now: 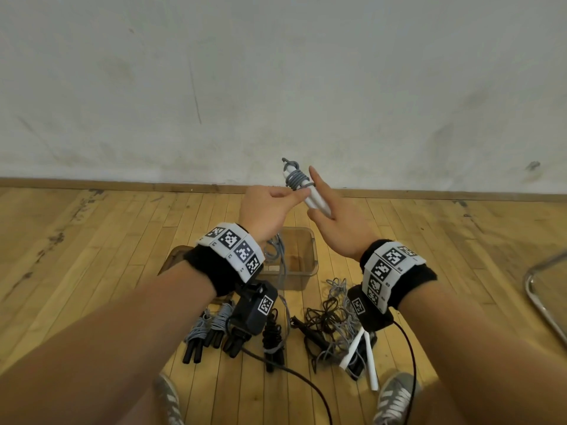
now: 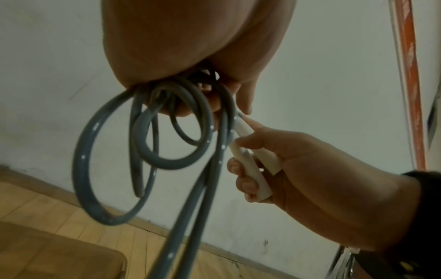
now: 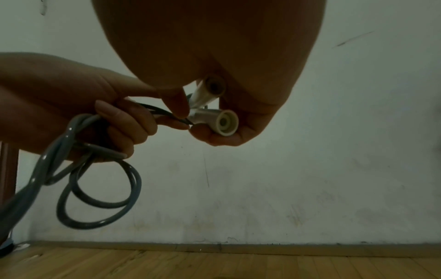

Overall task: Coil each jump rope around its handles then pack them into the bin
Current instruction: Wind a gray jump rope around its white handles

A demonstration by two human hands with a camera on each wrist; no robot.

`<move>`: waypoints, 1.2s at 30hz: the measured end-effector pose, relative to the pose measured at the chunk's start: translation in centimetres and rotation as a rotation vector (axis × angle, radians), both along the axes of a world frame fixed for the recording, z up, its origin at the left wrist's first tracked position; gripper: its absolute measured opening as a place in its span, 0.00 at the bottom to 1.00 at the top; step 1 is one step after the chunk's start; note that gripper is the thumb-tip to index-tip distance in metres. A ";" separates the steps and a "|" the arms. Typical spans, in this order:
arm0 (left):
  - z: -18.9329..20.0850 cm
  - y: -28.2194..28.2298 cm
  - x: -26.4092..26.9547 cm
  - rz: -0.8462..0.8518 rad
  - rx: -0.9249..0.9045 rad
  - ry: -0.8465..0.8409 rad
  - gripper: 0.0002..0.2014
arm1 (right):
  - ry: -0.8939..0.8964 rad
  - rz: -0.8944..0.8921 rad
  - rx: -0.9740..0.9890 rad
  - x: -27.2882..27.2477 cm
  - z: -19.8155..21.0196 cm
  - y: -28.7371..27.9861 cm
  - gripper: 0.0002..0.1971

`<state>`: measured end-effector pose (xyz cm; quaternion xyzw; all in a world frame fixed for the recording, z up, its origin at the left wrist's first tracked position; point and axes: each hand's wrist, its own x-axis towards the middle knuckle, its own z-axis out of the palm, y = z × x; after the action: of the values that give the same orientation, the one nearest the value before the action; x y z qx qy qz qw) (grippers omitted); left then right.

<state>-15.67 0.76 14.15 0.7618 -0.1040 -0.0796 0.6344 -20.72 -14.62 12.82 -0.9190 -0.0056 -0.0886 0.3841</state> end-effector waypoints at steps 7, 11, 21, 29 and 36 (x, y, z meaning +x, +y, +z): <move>-0.5 -0.1 0.9 0.107 -0.018 0.058 0.16 | -0.038 -0.028 0.033 0.1 -0.8 1.0 0.28; -0.9 -0.4 1.2 0.134 -0.088 0.118 0.15 | -0.014 -0.025 -0.008 0.8 -0.9 0.4 0.28; -0.5 -0.3 1.8 0.080 -0.078 0.034 0.28 | -0.028 -0.022 0.204 0.4 -0.4 0.2 0.38; 0.2 0.3 1.7 -0.082 -0.205 0.097 0.20 | 0.069 0.105 0.551 0.2 0.5 0.1 0.26; -0.3 0.4 1.4 0.009 -0.039 -0.038 0.15 | -0.028 0.043 0.217 0.7 -0.3 -0.4 0.27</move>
<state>-14.22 1.14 13.85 0.7511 -0.1141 -0.0599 0.6475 -20.01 -15.05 12.47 -0.8705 -0.0209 -0.0935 0.4828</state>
